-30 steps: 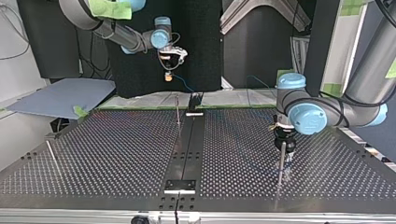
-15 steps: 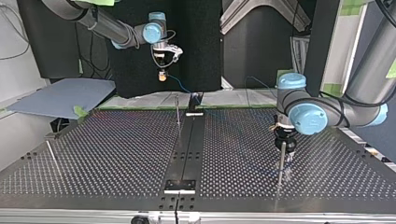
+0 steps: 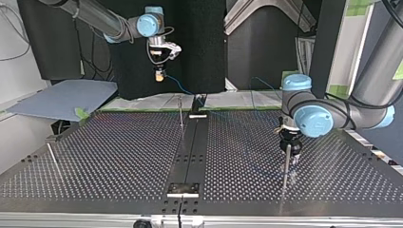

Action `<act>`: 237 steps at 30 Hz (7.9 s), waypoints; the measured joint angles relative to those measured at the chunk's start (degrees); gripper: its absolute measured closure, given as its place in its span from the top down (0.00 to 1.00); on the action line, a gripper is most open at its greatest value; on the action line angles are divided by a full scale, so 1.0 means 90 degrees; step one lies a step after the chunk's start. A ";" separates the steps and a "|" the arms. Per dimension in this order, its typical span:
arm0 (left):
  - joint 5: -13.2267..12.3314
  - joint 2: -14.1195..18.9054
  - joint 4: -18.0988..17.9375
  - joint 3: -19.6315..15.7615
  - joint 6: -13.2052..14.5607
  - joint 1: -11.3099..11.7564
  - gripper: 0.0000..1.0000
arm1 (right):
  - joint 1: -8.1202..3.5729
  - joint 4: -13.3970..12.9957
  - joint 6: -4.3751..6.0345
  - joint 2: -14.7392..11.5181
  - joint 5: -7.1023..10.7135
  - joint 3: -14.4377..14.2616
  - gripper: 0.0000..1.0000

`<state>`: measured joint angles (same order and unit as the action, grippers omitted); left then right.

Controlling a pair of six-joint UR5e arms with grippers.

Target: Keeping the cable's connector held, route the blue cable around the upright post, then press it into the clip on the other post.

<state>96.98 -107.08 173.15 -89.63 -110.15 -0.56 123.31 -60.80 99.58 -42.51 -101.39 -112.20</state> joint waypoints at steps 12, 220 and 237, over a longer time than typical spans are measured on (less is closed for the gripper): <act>0.0000 0.0000 0.0010 0.0000 -0.0012 0.0018 0.98 | -0.0191 -0.0277 0.0091 0.0208 0.0133 -0.0065 0.00; 0.0129 0.2497 0.1884 -0.0373 -0.0123 -0.0633 0.98 | -0.0174 -0.0542 0.0201 0.0460 0.0572 0.0026 0.00; 0.0146 0.2451 0.1885 -0.0373 0.0817 -0.0627 0.98 | -0.0177 -0.0541 0.0197 0.0460 0.0572 0.0029 0.00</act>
<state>98.29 -85.02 190.12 -92.99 -102.80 -6.20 121.72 -65.66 101.36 -38.37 -96.25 -111.94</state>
